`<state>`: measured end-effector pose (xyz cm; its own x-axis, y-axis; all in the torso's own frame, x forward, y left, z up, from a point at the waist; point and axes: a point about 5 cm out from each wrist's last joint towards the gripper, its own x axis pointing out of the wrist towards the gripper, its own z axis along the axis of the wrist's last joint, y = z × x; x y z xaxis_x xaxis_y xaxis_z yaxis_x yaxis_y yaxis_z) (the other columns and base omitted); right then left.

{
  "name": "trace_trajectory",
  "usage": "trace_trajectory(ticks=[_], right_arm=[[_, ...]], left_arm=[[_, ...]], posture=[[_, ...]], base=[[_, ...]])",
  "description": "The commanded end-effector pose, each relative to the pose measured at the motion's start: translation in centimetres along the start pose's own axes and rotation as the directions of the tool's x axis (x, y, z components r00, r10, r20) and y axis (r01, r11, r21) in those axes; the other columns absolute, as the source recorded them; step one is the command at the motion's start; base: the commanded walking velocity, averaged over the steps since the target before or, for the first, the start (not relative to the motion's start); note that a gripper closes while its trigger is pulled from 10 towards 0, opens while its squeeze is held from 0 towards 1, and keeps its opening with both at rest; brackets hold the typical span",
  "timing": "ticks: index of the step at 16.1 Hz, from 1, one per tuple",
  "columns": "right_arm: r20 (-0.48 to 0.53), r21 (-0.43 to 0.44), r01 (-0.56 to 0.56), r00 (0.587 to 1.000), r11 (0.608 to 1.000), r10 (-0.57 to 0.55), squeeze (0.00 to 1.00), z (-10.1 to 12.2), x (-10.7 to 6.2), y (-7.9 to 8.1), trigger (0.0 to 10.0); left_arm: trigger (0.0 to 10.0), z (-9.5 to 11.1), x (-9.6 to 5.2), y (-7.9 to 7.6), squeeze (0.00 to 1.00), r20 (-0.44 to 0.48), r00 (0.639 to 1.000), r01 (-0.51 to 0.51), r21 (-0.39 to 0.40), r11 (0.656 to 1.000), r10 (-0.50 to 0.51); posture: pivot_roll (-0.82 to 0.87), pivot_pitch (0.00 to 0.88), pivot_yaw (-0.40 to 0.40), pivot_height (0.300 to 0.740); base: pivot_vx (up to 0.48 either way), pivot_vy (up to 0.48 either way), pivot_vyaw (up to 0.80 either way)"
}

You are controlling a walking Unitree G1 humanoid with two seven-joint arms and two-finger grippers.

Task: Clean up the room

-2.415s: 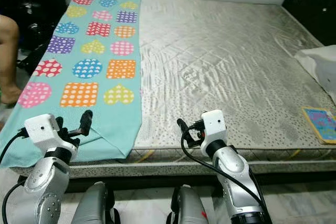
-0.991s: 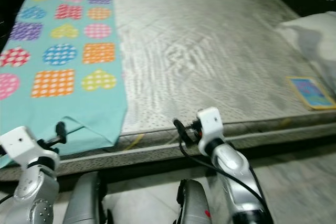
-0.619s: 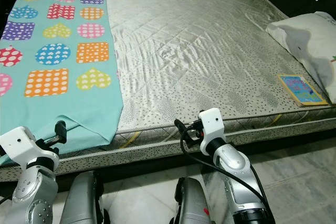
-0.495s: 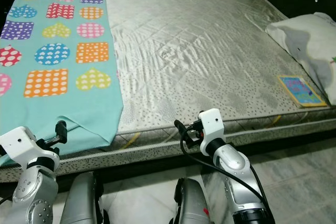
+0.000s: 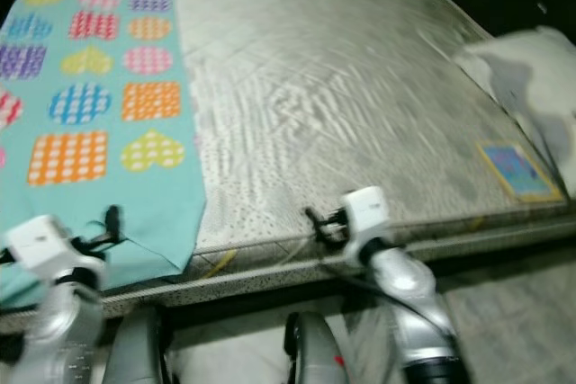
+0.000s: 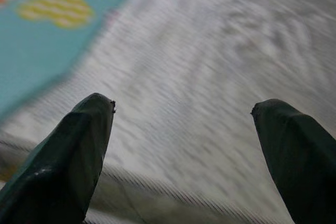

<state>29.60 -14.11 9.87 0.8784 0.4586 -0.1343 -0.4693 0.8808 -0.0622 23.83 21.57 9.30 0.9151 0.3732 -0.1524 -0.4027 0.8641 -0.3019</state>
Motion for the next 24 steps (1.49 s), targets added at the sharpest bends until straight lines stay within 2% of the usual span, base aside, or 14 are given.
trace_trajectory(ticks=[1,3,7,10,13,16,18,21,24], right_arm=[[-0.016,-0.019,0.025,1.0,1.0,-0.025,0.0,-0.4,-0.9,-1.0,10.0],[-0.018,-0.019,0.024,1.0,1.0,-0.025,0.0,-0.5,-1.0,-1.0,10.0],[-0.023,-0.024,0.024,0.999,0.999,-0.024,0.0,-0.7,-1.2,-1.0,10.0],[-0.03,-0.027,0.027,0.999,0.999,-0.028,0.0,-0.8,-1.3,-1.2,10.0],[-0.032,-0.036,0.03,0.999,0.999,-0.031,0.0,-0.7,-1.4,-1.3,10.0],[-0.035,-0.047,0.042,0.998,0.998,-0.043,0.0,-0.7,-1.7,-1.7,10.0],[-0.04,-0.054,0.05,0.998,0.997,-0.052,0.0,-0.7,-2.1,-2.0,10.0],[-0.044,-0.06,0.058,0.997,0.997,-0.061,0.0,-0.8,-2.5,-2.2,10.0],[-0.039,-0.074,0.051,0.998,0.996,-0.054,0.0,-0.6,-2.5,-1.9,10.0]], left_arm=[[10.0,-0.5,0.0,-1.1,0.0,-0.021,1.0,0.021,-0.033,0.999,-0.021],[10.0,-0.6,-0.1,-1.4,0.0,-0.031,0.999,0.003,-0.022,1.0,-0.004],[10.0,-1.0,-0.1,-1.3,0.0,-0.056,0.998,-0.023,-0.033,0.999,0.022],[10.0,-2.0,0.1,-0.5,0.0,-0.118,0.99,-0.085,-0.049,0.995,0.078],[10.0,-2.6,1.0,0.1,0.0,-0.159,0.984,-0.095,-0.094,0.991,0.079],[10.0,-3.0,2.2,-0.9,0.0,-0.195,0.981,-0.008,-0.09,0.996,-0.009],[10.0,-2.6,3.2,-1.6,0.0,-0.184,0.981,0.042,-0.079,0.996,-0.056],[10.0,-2.1,3.8,-3.0,0.0,-0.175,0.978,0.106,-0.074,0.992,-0.117],[10.0,-3.2,4.6,-3.5,0.0,-0.247,0.956,0.141,-0.081,0.987,-0.157]], posture=[[-0.05,0.156,-0.126,0.56],[-0.06,0.157,-0.124,0.56],[-0.06,0.159,-0.122,0.56],[-0.06,0.165,-0.128,0.56],[-0.07,0.167,-0.131,0.56],[-0.09,0.171,-0.131,0.56],[-0.11,0.172,-0.129,0.56],[-0.11,0.173,-0.128,0.56],[-0.13,0.174,-0.127,0.56]], base=[[0.0,0.0,0.0],[0.0,0.0,0.0],[0.0,0.0,0.6],[0.0,0.0,0.0],[0.0,0.0,0.0],[0.0,0.0,0.0],[0.0,0.0,0.0],[0.0,0.0,0.0],[0.0,0.0,0.0]])
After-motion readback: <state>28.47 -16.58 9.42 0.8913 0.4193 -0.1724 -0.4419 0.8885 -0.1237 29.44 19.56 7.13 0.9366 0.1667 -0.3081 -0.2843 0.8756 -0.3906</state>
